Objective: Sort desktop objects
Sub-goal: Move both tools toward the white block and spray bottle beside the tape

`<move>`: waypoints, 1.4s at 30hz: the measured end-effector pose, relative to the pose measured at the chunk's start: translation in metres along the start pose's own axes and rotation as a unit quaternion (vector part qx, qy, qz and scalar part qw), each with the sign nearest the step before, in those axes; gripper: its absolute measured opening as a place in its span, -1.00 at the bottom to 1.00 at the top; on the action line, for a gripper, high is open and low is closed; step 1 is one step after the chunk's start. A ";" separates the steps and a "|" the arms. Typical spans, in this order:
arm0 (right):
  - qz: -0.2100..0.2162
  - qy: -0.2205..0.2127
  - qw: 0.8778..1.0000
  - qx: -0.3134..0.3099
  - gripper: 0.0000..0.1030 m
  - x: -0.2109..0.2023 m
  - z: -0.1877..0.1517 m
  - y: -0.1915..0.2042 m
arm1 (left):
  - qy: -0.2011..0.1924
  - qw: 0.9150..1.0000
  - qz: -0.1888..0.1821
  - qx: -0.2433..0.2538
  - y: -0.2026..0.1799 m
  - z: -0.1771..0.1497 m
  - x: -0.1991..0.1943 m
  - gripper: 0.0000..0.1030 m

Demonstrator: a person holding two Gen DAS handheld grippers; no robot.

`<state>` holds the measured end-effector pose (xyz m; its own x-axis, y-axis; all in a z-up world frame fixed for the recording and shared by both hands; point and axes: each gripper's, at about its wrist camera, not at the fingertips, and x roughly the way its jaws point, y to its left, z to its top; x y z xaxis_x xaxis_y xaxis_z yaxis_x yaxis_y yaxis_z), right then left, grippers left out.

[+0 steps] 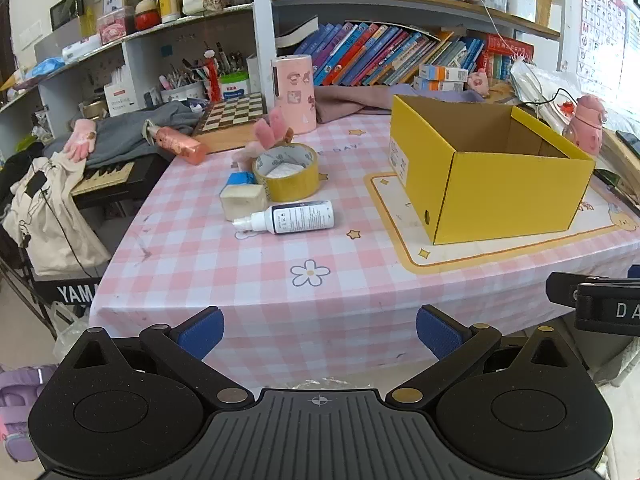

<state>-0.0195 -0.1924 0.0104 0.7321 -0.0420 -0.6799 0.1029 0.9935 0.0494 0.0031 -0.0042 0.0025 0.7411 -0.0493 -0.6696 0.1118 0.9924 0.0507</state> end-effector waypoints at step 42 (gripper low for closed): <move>-0.002 -0.005 1.000 -0.016 1.00 0.005 0.005 0.021 | 0.020 1.000 0.003 -0.014 0.022 0.001 0.013 1.00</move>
<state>-0.0102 -0.1718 0.0117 0.7391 -0.0460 -0.6720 0.0836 0.9962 0.0238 0.0160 0.0169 -0.0043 0.7150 -0.0400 -0.6979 0.0885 0.9955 0.0336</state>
